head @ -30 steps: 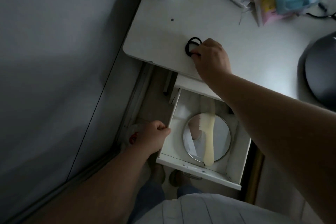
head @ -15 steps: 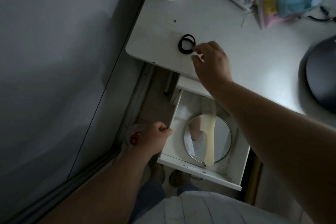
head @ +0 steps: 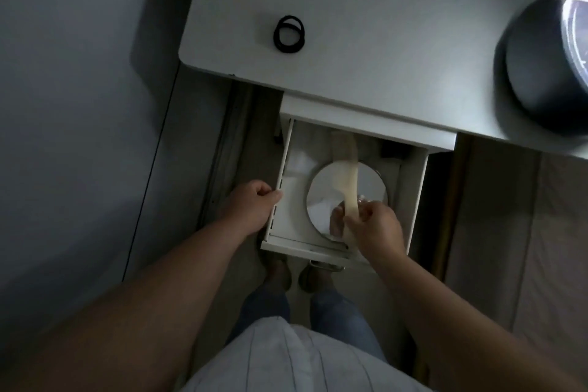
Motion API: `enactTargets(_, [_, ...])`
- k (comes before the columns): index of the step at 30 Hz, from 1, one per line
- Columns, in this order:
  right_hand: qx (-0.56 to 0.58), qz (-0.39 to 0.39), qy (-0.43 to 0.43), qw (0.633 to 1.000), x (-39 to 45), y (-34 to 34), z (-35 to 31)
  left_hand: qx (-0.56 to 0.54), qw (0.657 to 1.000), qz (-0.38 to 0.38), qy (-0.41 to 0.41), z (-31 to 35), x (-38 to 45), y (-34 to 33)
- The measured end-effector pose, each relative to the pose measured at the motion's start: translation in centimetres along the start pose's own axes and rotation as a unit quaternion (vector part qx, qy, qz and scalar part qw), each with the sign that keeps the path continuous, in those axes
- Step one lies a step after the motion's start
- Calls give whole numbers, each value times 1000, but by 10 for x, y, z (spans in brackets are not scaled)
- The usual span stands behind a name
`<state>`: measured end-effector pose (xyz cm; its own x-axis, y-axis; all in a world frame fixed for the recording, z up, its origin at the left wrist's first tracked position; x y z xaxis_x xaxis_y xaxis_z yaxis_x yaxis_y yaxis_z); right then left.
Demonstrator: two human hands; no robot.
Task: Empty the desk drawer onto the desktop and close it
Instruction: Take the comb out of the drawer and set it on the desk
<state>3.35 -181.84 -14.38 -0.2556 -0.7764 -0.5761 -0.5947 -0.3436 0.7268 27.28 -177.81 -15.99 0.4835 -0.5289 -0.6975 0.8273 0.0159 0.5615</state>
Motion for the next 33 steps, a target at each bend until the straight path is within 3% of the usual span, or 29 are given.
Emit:
enactTargets(13, [-13,56,-12,998,9,-14,4,-20,1000,22,3,-2,-5,0])
enactTargets(18, [13,22,-10,1000,5,-18,3,-42,999,25,18,-5,-8,-1])
enactTargets(24, [-2,-32,60,998,-5,-5,-7,-36,999,13,15,-5,-11,1])
enactTargets(29, [-56,-12,157,986,-23,18,-31,-47,999,-1,14,1,-16,4])
enactTargets(33, [26,7,165,986,-34,46,-63,-31,999,-23,2,8,-19,3])
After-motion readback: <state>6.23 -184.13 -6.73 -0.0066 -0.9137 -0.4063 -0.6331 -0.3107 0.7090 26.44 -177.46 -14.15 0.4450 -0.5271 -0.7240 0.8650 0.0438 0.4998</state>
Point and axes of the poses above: each hand's wrist, its own x-axis towards the middle knuckle, its own y-axis out of the back of the hand, z = x × y, the point moved 9 cm from there along x, towards the middle knuckle, and after that the axes turned 12 degrees about z, right-handed, at the moved point
